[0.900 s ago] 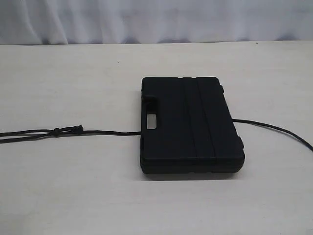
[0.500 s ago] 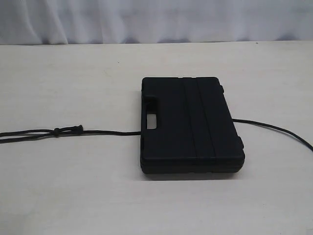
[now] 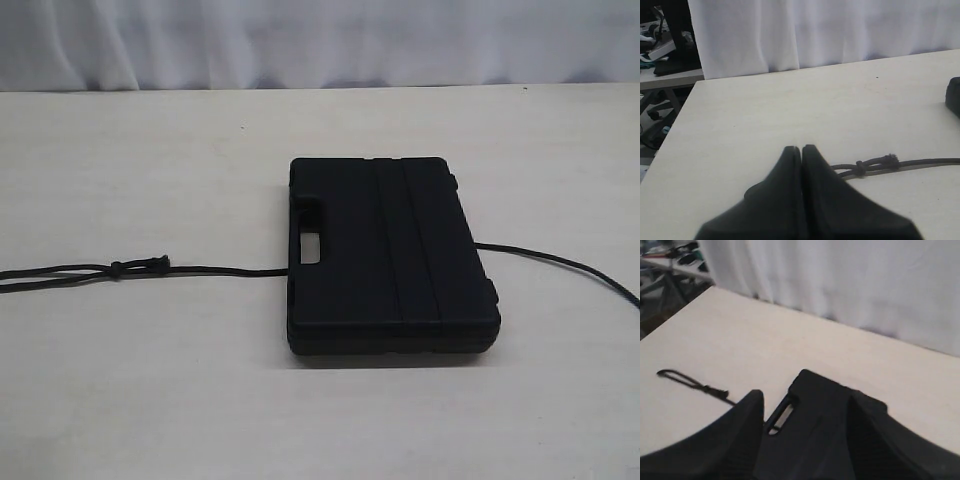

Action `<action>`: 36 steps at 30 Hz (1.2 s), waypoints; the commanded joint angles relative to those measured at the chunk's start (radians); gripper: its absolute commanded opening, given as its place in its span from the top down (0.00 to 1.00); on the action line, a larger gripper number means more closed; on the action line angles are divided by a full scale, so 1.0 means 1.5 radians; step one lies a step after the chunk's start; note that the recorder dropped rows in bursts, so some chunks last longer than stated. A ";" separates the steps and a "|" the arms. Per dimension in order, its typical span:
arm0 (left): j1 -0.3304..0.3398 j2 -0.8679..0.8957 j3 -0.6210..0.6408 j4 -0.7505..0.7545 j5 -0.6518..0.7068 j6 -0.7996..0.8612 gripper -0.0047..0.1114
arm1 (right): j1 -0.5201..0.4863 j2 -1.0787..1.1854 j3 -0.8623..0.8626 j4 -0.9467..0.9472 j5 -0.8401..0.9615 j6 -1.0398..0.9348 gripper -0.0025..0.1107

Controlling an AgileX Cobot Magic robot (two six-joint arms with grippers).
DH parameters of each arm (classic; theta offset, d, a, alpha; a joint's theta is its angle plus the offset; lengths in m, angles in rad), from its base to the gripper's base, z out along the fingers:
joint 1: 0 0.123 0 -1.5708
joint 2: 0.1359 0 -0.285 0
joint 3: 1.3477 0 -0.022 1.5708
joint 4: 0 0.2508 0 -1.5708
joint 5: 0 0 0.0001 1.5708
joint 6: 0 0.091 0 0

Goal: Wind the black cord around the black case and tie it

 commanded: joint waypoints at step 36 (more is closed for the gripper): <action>0.000 -0.002 0.002 0.001 -0.008 0.001 0.96 | 0.409 0.761 -0.260 -0.379 -0.012 0.511 0.48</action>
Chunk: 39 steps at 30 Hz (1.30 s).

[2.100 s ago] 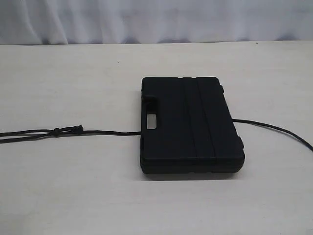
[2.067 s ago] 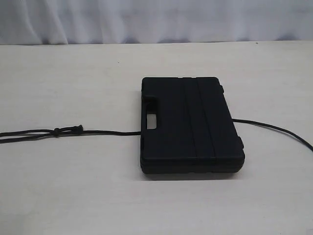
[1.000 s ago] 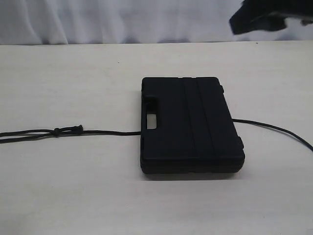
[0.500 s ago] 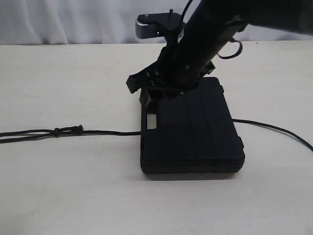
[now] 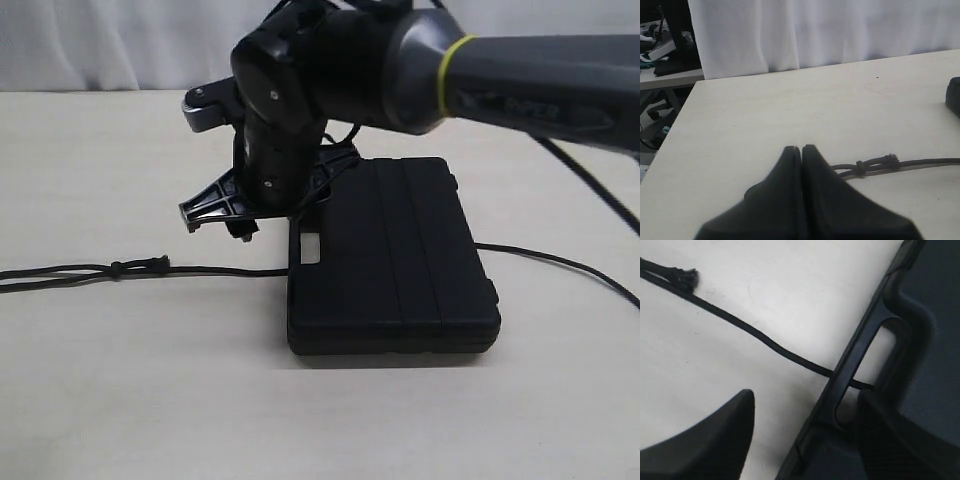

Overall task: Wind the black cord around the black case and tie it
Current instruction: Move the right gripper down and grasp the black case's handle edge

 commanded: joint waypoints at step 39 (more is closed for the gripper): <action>0.000 -0.002 0.002 0.001 -0.008 0.001 0.96 | 0.001 0.147 -0.044 -0.109 0.020 0.113 0.57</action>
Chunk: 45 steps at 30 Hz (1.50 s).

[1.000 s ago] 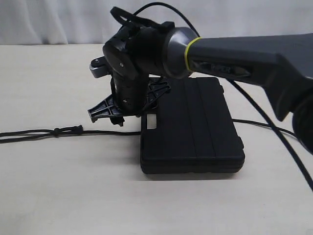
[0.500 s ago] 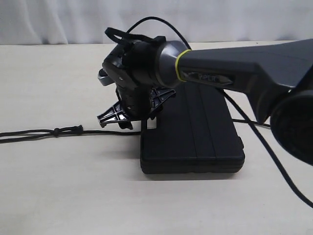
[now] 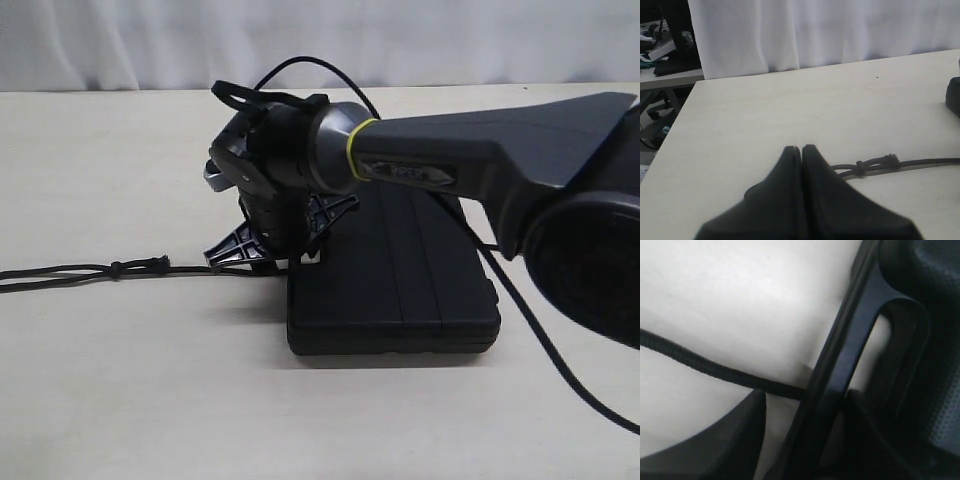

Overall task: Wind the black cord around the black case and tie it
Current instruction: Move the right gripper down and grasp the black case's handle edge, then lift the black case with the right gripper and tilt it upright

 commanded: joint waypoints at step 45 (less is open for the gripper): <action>0.000 -0.002 0.002 0.001 -0.008 0.001 0.96 | 0.000 -0.112 -0.004 -0.018 0.057 -0.039 0.94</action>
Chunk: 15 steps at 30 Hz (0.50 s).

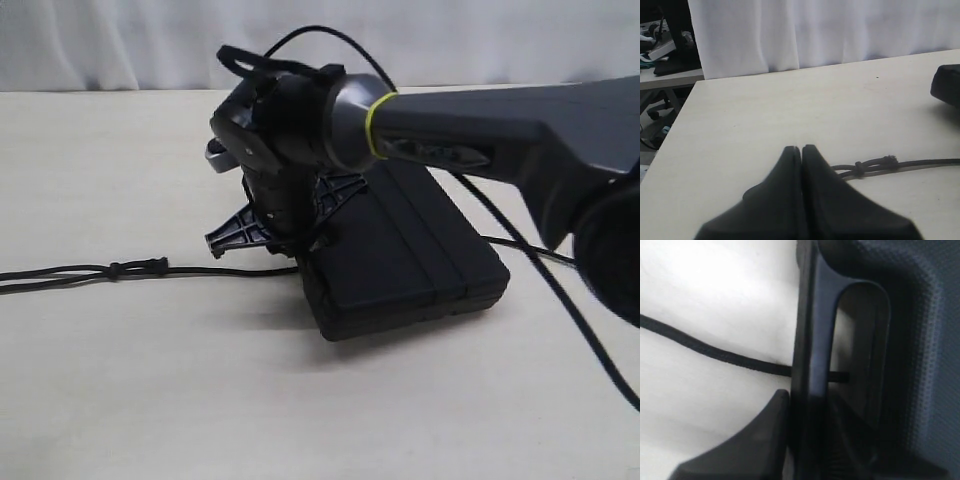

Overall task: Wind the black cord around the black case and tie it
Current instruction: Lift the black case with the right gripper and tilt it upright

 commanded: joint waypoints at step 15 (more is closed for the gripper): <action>0.000 -0.002 0.002 0.001 -0.008 0.001 0.96 | -0.027 -0.201 -0.004 -0.029 0.070 -0.068 0.94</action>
